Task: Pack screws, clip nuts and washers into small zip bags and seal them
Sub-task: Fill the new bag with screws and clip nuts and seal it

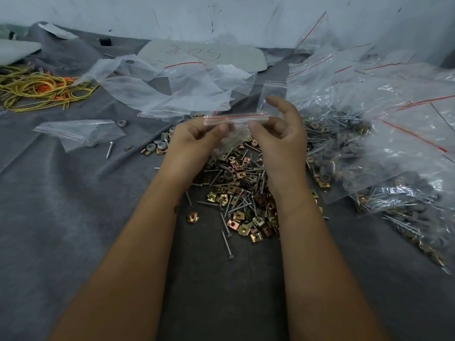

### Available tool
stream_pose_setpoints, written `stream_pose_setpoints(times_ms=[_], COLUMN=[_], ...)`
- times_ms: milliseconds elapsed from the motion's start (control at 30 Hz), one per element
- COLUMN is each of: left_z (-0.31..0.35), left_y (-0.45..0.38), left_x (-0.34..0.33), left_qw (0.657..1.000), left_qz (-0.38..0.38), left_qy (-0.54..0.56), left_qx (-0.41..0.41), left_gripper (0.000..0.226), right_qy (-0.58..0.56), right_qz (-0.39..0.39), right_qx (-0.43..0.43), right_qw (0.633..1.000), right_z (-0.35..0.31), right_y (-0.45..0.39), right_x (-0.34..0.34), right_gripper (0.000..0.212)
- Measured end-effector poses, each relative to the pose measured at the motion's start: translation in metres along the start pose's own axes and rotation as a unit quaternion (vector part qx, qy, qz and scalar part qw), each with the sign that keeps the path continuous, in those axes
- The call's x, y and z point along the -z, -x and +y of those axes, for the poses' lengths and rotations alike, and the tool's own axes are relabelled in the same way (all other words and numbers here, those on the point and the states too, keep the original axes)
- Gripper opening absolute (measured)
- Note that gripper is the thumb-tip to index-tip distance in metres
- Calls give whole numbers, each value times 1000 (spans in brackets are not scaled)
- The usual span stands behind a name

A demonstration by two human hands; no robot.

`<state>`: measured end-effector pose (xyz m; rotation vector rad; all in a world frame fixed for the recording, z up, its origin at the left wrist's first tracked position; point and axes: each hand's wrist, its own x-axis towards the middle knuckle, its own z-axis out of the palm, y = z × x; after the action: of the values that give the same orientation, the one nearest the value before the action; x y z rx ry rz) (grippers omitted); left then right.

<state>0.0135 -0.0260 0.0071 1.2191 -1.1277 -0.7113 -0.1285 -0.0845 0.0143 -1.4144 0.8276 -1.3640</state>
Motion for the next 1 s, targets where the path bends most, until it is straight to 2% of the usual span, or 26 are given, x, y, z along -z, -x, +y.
stream_pose_setpoints(times_ms=[67, 167, 333, 467, 567, 667, 867, 1000], left_z=[0, -1, 0, 1, 1, 2, -2, -2], left_y=[-1, -1, -4, -3, -2, -2, -5, -6], left_x=[2, 2, -5, -7, -4, -2, 2, 3], left_qw=[999, 998, 993, 992, 990, 985, 978, 976], left_qz=[4, -8, 29, 76, 82, 87, 148, 143], left_qy=[49, 66, 103, 99, 110, 145, 144, 166], left_qx=[2, -12, -44, 16, 15, 22, 14, 20], left_gripper=[16, 20, 27, 23, 14, 20, 18, 21], right_qy=[-22, -41, -45, -52, -68, -90, -91, -94], right_qz=[-28, -62, -82, -44, -18, -1, 25, 38], right_qx=[-20, -33, -5, 8, -7, -23, -39, -35], right_qw=[999, 997, 996, 998, 998, 996, 995, 994], right_z=[-1, 0, 0, 0, -2, -3, -4, -4], right_y=[-2, 0, 3, 4, 3, 2, 1, 2], right_x=[0, -3, -5, -9, -8, -6, -6, -7], right_gripper=[27, 13, 14, 12, 14, 14, 18, 20])
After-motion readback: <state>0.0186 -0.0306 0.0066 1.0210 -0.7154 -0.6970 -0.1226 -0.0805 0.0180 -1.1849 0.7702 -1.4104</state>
